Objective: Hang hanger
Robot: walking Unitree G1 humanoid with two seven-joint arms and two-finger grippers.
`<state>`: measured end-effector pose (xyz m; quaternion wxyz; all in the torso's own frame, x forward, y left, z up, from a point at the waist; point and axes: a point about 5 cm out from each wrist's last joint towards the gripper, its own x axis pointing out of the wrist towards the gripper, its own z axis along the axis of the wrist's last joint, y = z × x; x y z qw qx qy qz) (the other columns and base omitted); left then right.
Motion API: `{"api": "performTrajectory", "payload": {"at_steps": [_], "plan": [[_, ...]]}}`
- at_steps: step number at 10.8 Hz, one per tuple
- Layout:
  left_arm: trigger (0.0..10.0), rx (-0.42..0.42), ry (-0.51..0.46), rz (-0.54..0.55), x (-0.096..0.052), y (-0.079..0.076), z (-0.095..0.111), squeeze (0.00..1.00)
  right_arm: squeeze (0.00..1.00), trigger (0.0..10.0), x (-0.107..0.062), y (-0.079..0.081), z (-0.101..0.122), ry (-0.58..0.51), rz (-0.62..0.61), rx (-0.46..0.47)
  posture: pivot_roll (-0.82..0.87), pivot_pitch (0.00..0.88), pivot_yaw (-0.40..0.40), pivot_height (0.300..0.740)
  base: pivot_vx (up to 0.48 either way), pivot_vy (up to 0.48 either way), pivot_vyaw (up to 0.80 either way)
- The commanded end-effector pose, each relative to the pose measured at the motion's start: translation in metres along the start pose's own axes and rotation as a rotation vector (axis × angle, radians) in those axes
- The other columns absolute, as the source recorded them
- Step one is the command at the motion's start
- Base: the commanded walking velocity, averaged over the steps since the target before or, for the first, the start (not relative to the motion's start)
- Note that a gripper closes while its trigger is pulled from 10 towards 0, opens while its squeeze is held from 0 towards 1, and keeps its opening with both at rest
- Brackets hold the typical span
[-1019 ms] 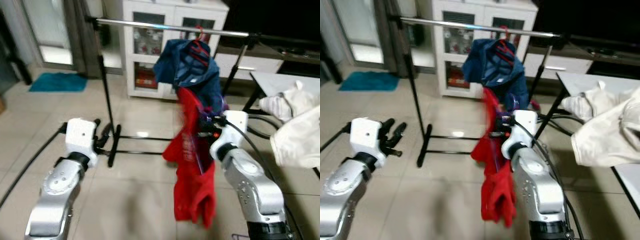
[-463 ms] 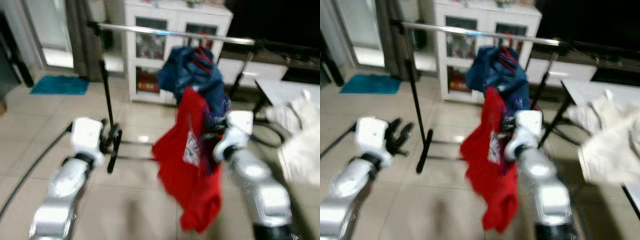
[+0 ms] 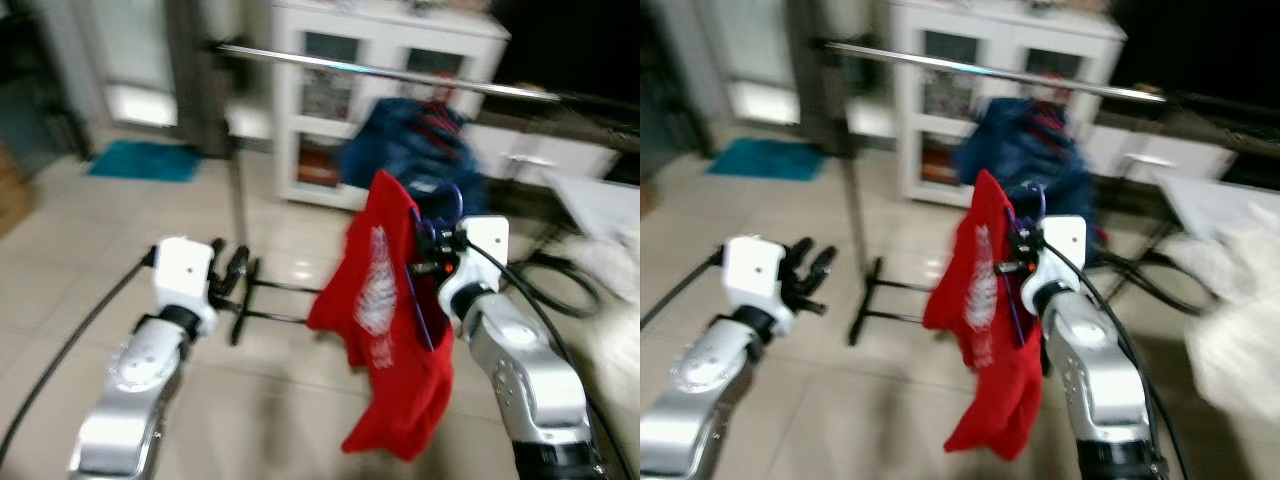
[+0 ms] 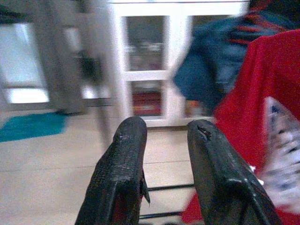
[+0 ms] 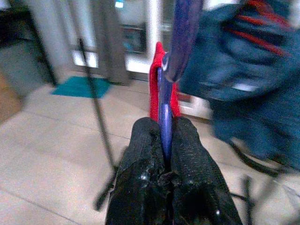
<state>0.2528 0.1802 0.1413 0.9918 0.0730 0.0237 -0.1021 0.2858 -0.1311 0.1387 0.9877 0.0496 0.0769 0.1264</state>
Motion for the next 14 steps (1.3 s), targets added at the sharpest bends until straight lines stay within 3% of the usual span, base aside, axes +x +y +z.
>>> {"api": "performTrajectory", "payload": {"at_steps": [1, 14], "plan": [[10.0, 0.006, -0.005, -0.005, 0.0005, -0.0032, 0.0024, 0.00, 0.00, 10.0, 0.0000, -0.0009, 0.0070, -0.034, 0.003, -0.007, -0.02, 0.000, -0.088, 0.740, 0.337, 0.000, 0.00], [10.0, 0.012, -0.002, -0.021, 0.0000, -0.0045, 0.0041, 0.00, 0.00, 10.0, 0.0030, 0.0009, 0.0044, -0.015, 0.019, 0.001, -0.01, 0.000, -0.101, 0.740, 0.345, 0.000, 0.00]]}}
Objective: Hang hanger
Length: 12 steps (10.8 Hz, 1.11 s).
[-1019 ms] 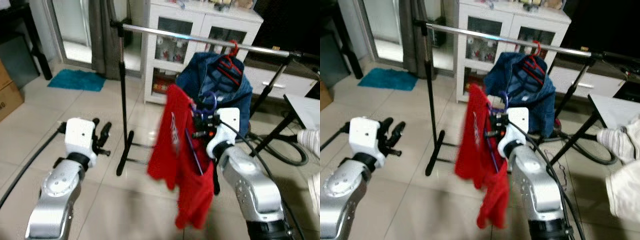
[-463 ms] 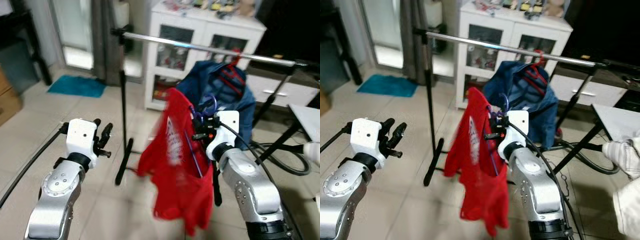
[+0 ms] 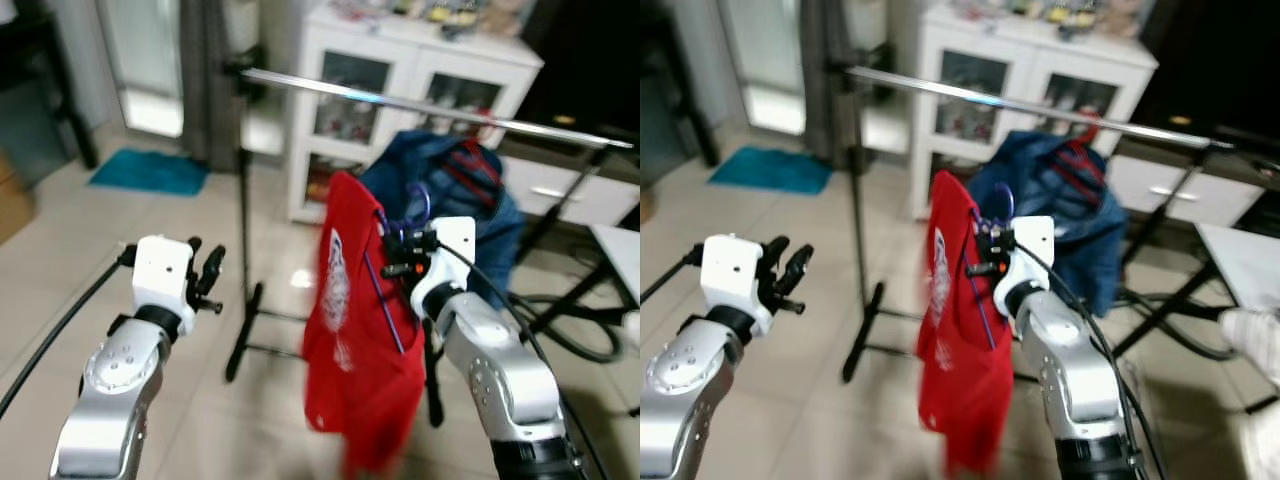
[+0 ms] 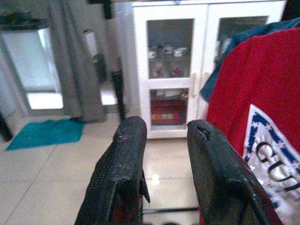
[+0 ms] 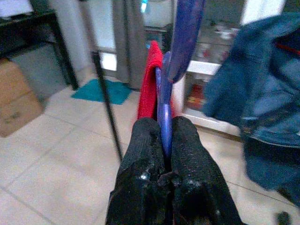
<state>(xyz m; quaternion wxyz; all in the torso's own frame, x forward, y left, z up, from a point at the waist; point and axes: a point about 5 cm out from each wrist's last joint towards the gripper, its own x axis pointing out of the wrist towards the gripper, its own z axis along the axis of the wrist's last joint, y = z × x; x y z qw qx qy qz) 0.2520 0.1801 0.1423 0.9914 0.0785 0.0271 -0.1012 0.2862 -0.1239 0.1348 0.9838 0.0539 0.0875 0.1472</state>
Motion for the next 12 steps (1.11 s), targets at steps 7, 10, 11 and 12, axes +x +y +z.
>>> {"api": "performTrajectory", "payload": {"at_steps": [7, 10, 11, 12], "plan": [[10.0, 0.005, -0.020, -0.033, 0.0031, -0.0050, 0.0043, 0.00, 0.00, 10.0, 0.0023, -0.0055, 0.0104, -0.047, -0.022, -0.017, 0.00, 0.000, -0.100, 0.740, 0.401, 0.000, 0.00], [10.0, 0.009, -0.024, -0.032, 0.0029, -0.0050, 0.0043, 0.00, 0.00, 10.0, 0.0043, -0.0048, 0.0120, -0.050, -0.012, -0.026, 0.00, 0.000, -0.106, 0.740, 0.402, 0.000, 0.00], [10.0, 0.009, -0.025, -0.032, 0.0033, -0.0052, 0.0044, 0.00, 0.00, 10.0, 0.0047, -0.0047, 0.0122, -0.050, -0.012, -0.026, 0.00, 0.000, -0.107, 0.740, 0.401, 0.000, 0.00], [10.0, 0.009, -0.025, -0.033, 0.0035, -0.0051, 0.0044, 0.00, 0.00, 10.0, 0.0049, -0.0042, 0.0123, -0.052, -0.010, -0.027, 0.00, 0.000, -0.107, 0.740, 0.401, 0.000, 0.00]]}}
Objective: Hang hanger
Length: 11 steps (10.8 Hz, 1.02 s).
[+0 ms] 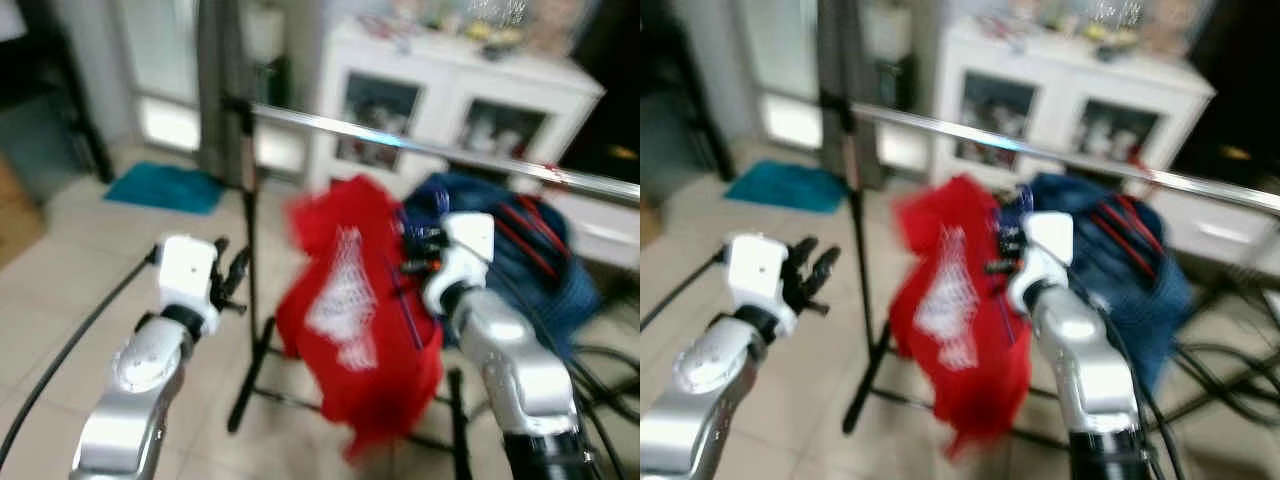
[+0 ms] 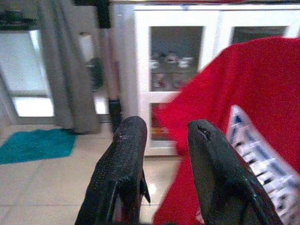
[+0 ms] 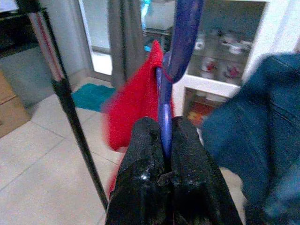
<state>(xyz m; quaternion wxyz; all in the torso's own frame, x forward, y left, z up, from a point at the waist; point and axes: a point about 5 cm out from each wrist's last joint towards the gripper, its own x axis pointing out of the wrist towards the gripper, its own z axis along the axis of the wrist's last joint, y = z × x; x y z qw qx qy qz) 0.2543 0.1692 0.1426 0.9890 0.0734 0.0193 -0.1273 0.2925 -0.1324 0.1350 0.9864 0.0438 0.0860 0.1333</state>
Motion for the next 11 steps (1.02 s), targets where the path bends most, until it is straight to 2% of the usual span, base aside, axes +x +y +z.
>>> {"api": "performTrajectory", "payload": {"at_steps": [1, 5, 8, 11], "plan": [[10.0, 0.016, -0.006, 0.015, 0.000, 0.005, 0.002, 0.00, 0.00, 10.0, 0.002, 0.006, 0.011, -0.054, 0.019, -0.011, 0.00, 0.000, -0.104, 0.740, 0.405, 0.000, 0.00], [10.0, 0.020, -0.005, -0.013, 0.002, 0.002, 0.002, 0.00, 0.00, 10.0, 0.003, 0.005, 0.015, -0.077, 0.009, 0.009, 0.00, 0.000, -0.102, 0.740, 0.399, 0.000, 0.00], [10.0, 0.040, -0.007, -0.154, 0.002, -0.010, 0.003, 0.00, 0.00, 10.0, 0.006, 0.001, 0.025, -0.122, -0.015, 0.058, 0.00, 0.000, -0.092, 0.740, 0.000, 0.000, 0.00], [10.0, 0.039, -0.020, -0.318, 0.006, -0.017, 0.010, 0.00, 0.00, 10.0, 0.029, -0.007, 0.031, -0.072, -0.091, 0.012, -0.01, 0.000, -0.078, 0.740, 0.000, 0.000, 0.00]]}}
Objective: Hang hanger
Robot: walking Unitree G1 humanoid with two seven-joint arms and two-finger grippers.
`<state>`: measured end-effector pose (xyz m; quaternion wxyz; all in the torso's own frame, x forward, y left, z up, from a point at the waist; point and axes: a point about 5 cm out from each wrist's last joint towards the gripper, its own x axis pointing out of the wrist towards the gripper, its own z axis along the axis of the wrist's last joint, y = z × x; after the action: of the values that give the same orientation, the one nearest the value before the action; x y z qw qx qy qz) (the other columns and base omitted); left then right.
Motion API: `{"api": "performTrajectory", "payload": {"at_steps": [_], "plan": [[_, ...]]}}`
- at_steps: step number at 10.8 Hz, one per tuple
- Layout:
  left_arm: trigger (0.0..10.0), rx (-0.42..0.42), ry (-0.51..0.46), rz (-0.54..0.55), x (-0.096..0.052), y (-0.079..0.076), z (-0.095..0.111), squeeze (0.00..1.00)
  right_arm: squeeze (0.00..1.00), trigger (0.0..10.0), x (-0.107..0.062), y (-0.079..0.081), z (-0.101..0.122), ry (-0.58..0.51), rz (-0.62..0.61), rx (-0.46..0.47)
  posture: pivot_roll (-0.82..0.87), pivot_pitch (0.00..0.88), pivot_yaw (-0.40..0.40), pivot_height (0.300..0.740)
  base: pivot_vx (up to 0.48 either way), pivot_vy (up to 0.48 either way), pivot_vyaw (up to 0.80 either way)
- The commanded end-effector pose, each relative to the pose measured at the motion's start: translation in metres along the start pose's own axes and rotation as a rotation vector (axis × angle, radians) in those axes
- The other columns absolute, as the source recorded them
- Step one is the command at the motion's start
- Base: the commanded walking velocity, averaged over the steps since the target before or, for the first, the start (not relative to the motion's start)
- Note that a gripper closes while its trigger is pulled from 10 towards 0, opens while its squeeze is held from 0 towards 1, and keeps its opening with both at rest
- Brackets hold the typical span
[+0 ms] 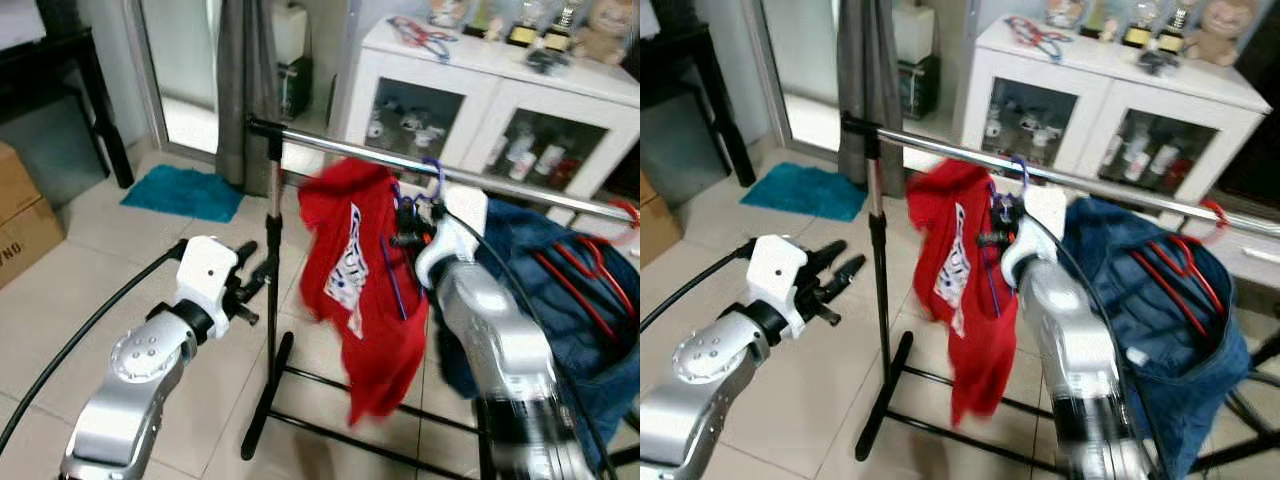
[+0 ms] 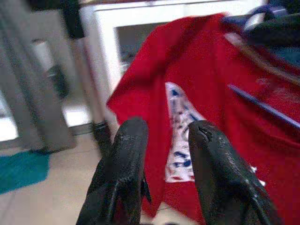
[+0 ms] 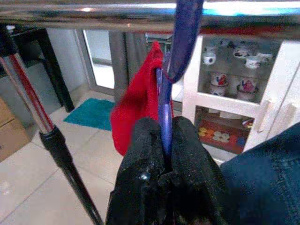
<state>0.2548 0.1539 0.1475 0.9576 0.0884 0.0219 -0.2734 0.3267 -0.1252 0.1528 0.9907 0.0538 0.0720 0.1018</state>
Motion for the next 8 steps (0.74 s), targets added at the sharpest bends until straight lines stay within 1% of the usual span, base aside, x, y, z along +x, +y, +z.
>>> {"api": "performTrajectory", "payload": {"at_steps": [1, 2, 4, 5, 6, 8], "plan": [[10.0, -0.002, -0.009, -0.068, 0.003, -0.005, 0.005, 0.00, 0.00, 10.0, 0.005, -0.010, 0.008, -0.012, -0.052, -0.025, -0.01, 0.000, -0.078, 0.740, 0.000, 0.000, 0.00], [10.0, -0.023, -0.023, -0.144, 0.003, -0.008, 0.009, 0.00, 0.00, 10.0, 0.019, -0.018, 0.012, 0.013, -0.087, -0.033, 0.00, 0.000, -0.076, 0.740, 0.000, 0.000, 0.00], [10.0, -0.025, -0.037, -0.262, 0.000, -0.015, 0.014, 0.00, 0.00, 10.0, 0.032, -0.026, 0.017, 0.035, -0.119, -0.019, 0.00, 0.000, -0.080, 0.740, 0.000, 0.000, 0.00], [10.0, -0.031, -0.045, -0.350, -0.002, -0.022, 0.017, 0.00, 0.00, 10.0, 0.039, -0.028, 0.016, 0.068, -0.129, -0.017, 0.00, 0.000, -0.081, 0.740, 0.000, 0.000, 0.00], [10.0, -0.020, -0.058, -0.387, -0.001, -0.024, 0.020, 0.00, 0.00, 10.0, 0.044, -0.030, 0.014, 0.097, -0.137, -0.013, 0.00, 0.000, -0.081, 0.740, 0.000, 0.000, 0.00], [10.0, -0.004, -0.077, -0.376, 0.002, -0.021, 0.026, 0.00, 0.00, 10.0, 0.047, -0.030, 0.007, 0.160, -0.122, -0.020, 0.00, 0.000, -0.078, 0.740, 0.000, 0.000, 0.00]]}}
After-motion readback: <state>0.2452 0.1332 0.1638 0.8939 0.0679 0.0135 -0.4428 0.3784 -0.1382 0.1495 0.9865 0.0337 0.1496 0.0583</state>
